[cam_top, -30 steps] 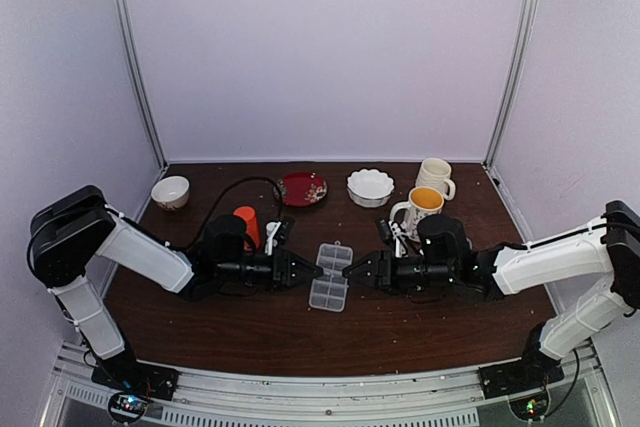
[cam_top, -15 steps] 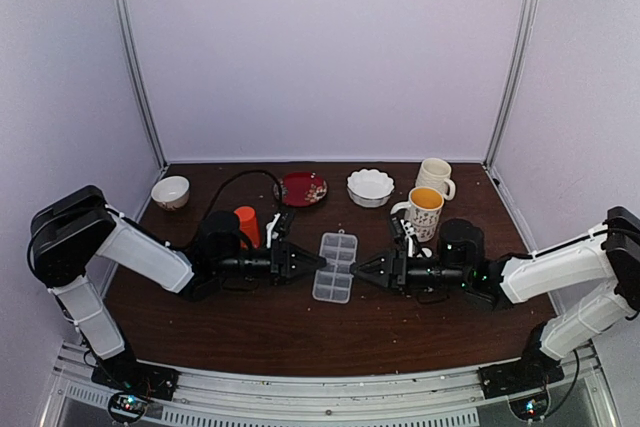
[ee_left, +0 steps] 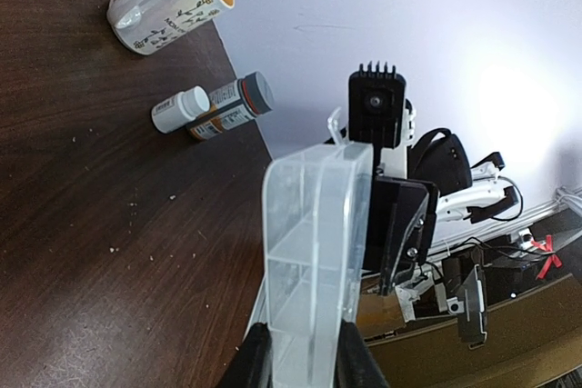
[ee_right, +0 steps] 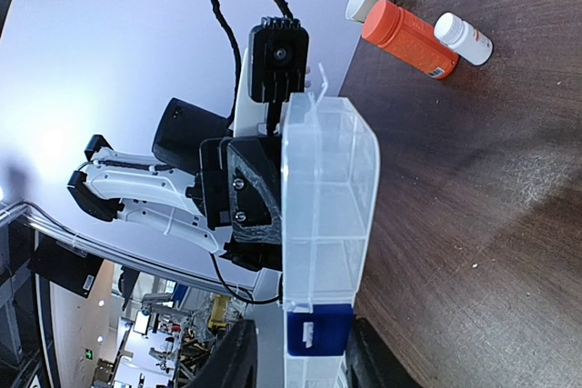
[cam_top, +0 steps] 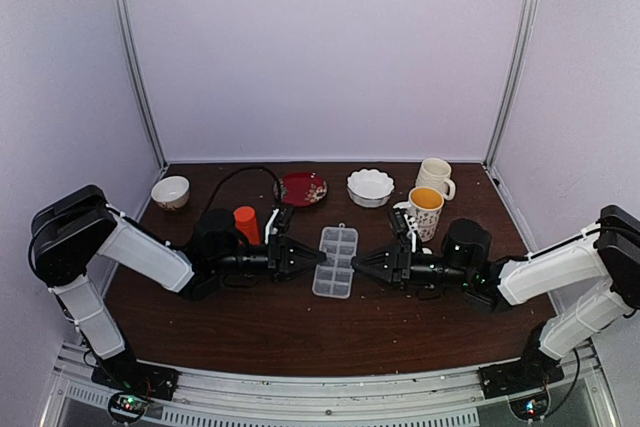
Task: Sort the pills into containers
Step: Open the lid of the pill container.
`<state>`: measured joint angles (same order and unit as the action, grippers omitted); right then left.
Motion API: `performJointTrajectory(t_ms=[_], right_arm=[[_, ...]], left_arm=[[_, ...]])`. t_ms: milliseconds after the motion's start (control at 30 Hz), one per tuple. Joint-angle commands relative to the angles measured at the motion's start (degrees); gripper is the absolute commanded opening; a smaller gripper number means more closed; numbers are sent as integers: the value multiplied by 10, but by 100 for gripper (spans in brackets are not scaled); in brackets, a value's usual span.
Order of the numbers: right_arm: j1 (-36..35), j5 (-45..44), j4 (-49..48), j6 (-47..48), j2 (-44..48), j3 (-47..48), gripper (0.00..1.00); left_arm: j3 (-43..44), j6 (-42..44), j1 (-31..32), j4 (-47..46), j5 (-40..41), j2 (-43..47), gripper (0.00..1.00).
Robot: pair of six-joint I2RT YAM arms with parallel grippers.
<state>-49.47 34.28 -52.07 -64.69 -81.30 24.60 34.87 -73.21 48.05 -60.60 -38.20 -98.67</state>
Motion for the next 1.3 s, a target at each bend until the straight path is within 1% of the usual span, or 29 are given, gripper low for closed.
performJointTrajectory(t_ms=[0, 100, 167, 233, 300, 567, 667, 800, 900, 1000, 1033, 1067, 1100, 1133, 1200, 1267], right_arm=[[-1, 13, -20, 9, 15, 2, 32], [-1, 16, -22, 10, 16, 3, 26], [-1, 14, -17, 12, 20, 2, 25], [-1, 2, 21, 26, 27, 8, 20], [-1, -14, 88, 51, 40, 18, 17], [-1, -48, 192, 90, 65, 38, 11], [-1, -72, 239, 102, 70, 48, 10], [-1, -97, 288, 111, 71, 63, 11], [-1, -104, 300, 113, 68, 66, 12], [-1, -106, 306, 113, 62, 70, 12], [-1, -104, 304, 112, 60, 70, 16], [-1, -102, 298, 111, 60, 70, 28], [-1, -100, 293, 111, 60, 68, 37], [-1, -99, 290, 111, 62, 67, 41], [-1, -96, 276, 111, 67, 61, 52], [0, -82, 234, 107, 72, 48, 63]], left_arm=[[7, -3, -1, -32, -6, -3, 12], [7, -4, -1, -32, -7, -2, 12], [7, 0, -1, -29, -7, -2, 12], [6, 10, -1, -19, -1, 0, 11], [8, 25, -1, 4, 4, 1, 11], [11, 46, -1, 32, 15, 2, 11], [10, 60, 0, 57, 27, 10, 10], [12, 106, 0, 137, 53, 40, 10], [15, 129, 0, 183, 71, 64, 10], [19, 140, 0, 207, 77, 76, 10], [22, 142, 0, 213, 78, 77, 11], [23, 142, 0, 215, 78, 77, 11], [25, 142, 0, 214, 76, 77, 11], [24, 140, 0, 212, 74, 76, 11], [22, 131, 0, 199, 70, 75, 11], [19, 118, 0, 171, 59, 73, 12]])
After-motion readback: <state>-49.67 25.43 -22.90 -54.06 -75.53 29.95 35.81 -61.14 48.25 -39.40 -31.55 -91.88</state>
